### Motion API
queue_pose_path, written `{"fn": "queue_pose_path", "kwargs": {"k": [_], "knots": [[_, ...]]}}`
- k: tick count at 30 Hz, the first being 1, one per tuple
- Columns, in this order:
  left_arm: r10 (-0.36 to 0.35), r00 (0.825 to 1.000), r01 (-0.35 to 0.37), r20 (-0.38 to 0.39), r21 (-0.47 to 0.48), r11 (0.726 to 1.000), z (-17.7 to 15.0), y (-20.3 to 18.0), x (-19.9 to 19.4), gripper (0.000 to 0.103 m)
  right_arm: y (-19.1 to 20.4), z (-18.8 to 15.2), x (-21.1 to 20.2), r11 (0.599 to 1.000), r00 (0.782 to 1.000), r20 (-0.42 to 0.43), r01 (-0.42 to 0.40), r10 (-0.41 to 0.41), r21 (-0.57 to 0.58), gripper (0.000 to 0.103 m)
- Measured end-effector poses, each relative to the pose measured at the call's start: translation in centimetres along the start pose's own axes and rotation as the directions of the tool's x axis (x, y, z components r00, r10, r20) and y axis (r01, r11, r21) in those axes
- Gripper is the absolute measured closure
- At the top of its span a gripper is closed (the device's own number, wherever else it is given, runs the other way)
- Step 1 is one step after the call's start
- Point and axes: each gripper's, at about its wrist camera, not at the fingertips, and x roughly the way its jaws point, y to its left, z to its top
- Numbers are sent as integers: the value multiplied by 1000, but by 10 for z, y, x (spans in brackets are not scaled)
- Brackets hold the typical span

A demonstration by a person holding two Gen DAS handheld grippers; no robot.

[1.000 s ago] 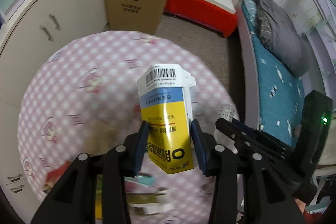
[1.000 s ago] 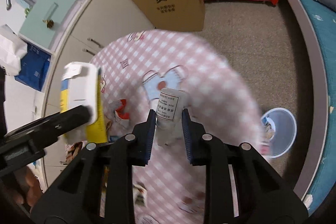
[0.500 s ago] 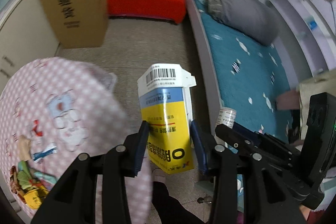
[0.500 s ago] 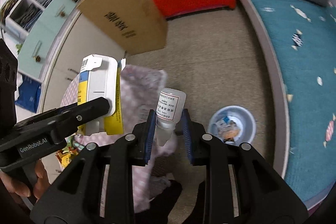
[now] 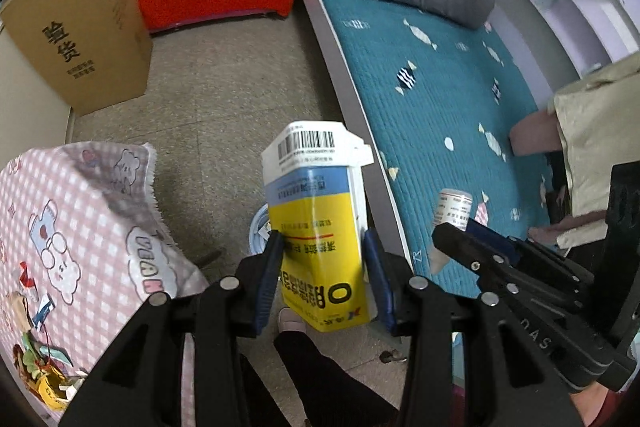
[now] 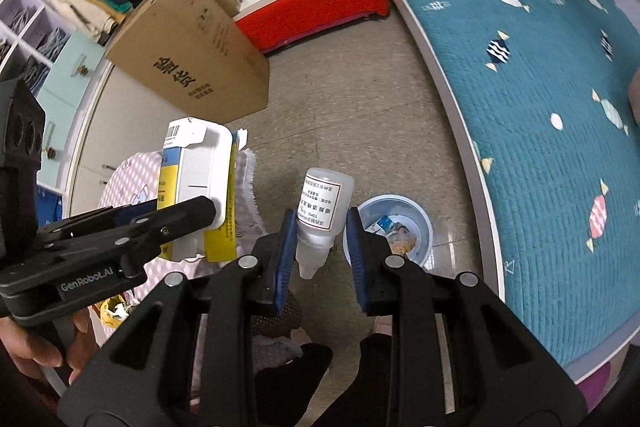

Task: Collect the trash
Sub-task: 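Carry both items to the bucket and open the left tool to drop the carton, then hold the white bottle over the bucket and open the right tool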

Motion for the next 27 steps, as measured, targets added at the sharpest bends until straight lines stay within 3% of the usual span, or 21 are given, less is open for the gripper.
{"fn": "queue_pose_path", "kwargs": {"k": [12,14,17,27], "knots": [[7,999,-5,-32,40,999,6,-26,15,57,-27,-4,-7,998,1000,6,10,-11,54,78],[-3,999,4,-36,39,999,6,-26,15,43,-28,-3,-7,998,1000,6,12,-12,56,78],[9,1000,-8,-27,35,999,6,-24,13,34,-28,-4,-7,998,1000,4,12,-12,56,78],[37,999,-36,-19,8,999,2,-12,4,33,-19,-8,-3,999,1000,-8,-5,5,33,78]]}}
